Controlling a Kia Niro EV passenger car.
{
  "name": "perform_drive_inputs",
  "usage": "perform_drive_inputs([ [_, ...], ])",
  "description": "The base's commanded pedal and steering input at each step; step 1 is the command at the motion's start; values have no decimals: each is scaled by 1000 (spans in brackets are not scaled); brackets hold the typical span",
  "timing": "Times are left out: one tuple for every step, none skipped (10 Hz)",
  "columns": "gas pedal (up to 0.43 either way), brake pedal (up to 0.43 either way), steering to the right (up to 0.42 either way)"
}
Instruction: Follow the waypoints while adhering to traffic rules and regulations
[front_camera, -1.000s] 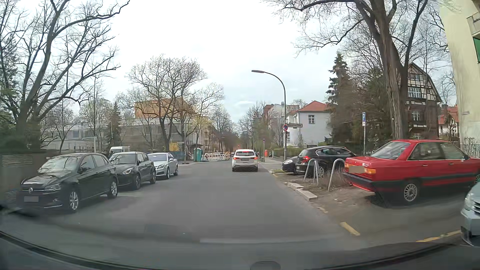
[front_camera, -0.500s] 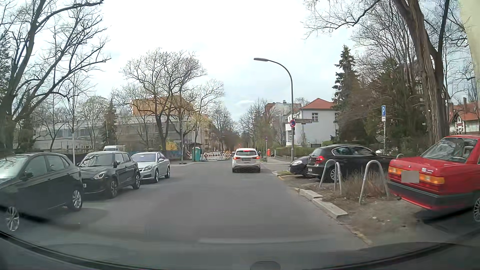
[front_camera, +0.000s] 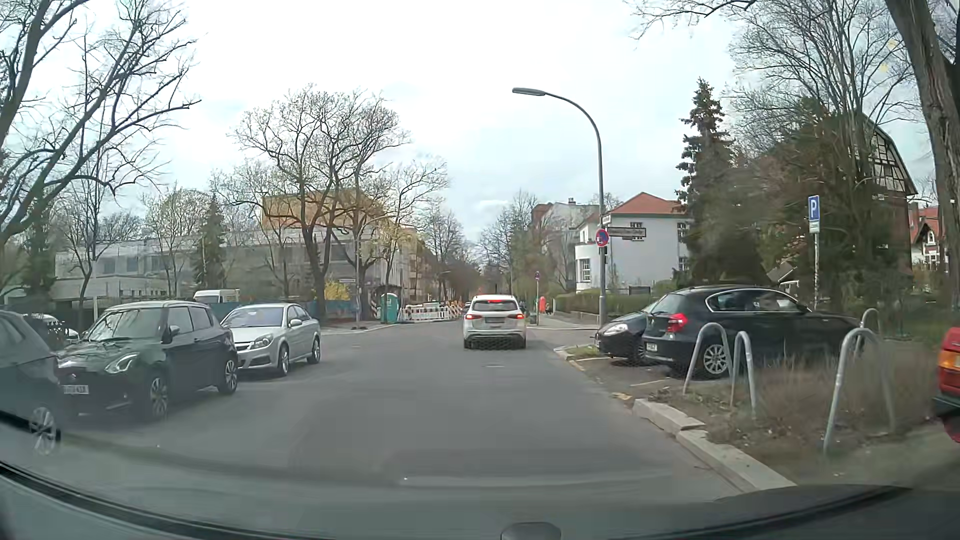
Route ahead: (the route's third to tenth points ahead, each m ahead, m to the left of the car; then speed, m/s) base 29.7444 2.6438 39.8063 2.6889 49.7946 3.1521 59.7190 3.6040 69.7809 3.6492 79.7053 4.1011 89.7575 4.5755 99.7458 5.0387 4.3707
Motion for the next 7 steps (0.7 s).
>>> perform_drive_inputs([
  [0, 0, -5],
  [0, 0, -5],
  [0, 0, -5],
  [0, 0, -5],
  [0, 0, -5],
  [0, 0, -5],
  [0, 0, -5],
])
